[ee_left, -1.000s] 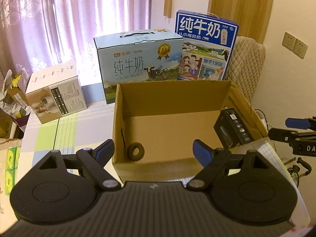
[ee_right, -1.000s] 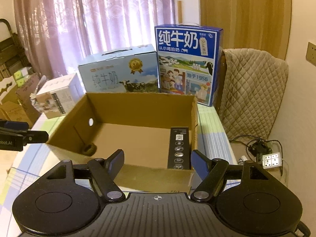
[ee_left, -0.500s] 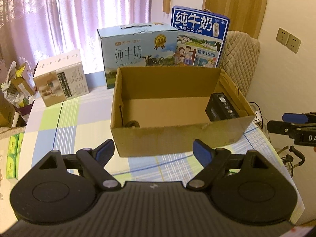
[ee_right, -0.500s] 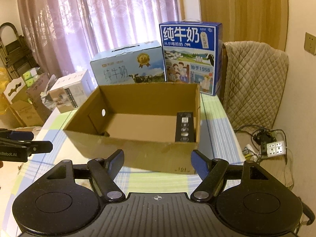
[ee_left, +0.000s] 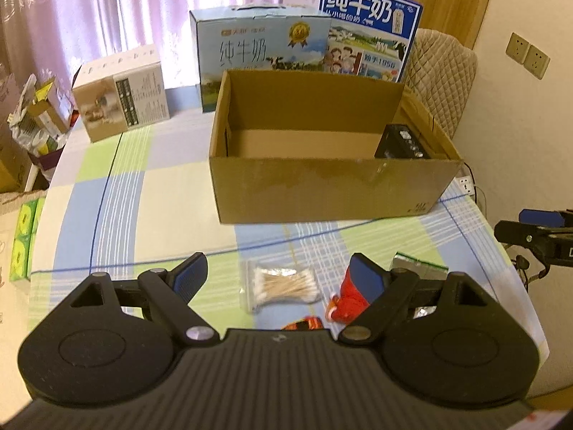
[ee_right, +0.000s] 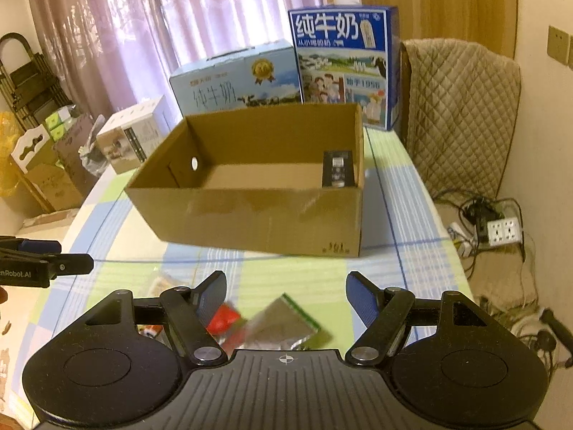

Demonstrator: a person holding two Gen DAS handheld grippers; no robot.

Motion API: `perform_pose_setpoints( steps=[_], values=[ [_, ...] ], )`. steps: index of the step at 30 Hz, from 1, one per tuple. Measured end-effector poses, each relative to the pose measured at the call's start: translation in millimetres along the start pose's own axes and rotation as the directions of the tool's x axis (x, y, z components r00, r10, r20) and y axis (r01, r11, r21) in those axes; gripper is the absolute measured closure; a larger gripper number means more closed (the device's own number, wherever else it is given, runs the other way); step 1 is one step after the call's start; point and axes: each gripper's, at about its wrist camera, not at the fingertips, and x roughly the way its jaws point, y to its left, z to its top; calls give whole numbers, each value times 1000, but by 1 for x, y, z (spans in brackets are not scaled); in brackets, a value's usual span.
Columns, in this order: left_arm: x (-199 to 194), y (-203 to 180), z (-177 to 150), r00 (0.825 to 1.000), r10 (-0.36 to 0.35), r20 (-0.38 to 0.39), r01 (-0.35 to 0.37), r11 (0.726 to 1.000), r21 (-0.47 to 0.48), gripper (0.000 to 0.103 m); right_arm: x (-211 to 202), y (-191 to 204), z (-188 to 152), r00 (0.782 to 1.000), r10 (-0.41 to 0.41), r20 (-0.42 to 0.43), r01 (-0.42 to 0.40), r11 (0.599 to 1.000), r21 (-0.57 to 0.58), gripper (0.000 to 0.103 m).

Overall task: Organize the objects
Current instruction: 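Move the left tool to the white square night light and grasp it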

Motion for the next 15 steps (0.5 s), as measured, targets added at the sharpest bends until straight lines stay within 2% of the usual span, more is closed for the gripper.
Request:
perform_pose_setpoints(
  steps=[15],
  values=[
    [1,19,-33,997,40,-69,-43,998,-46,19,12,-8,-42,993,45,-112,-34,995,99,34]
  ],
)
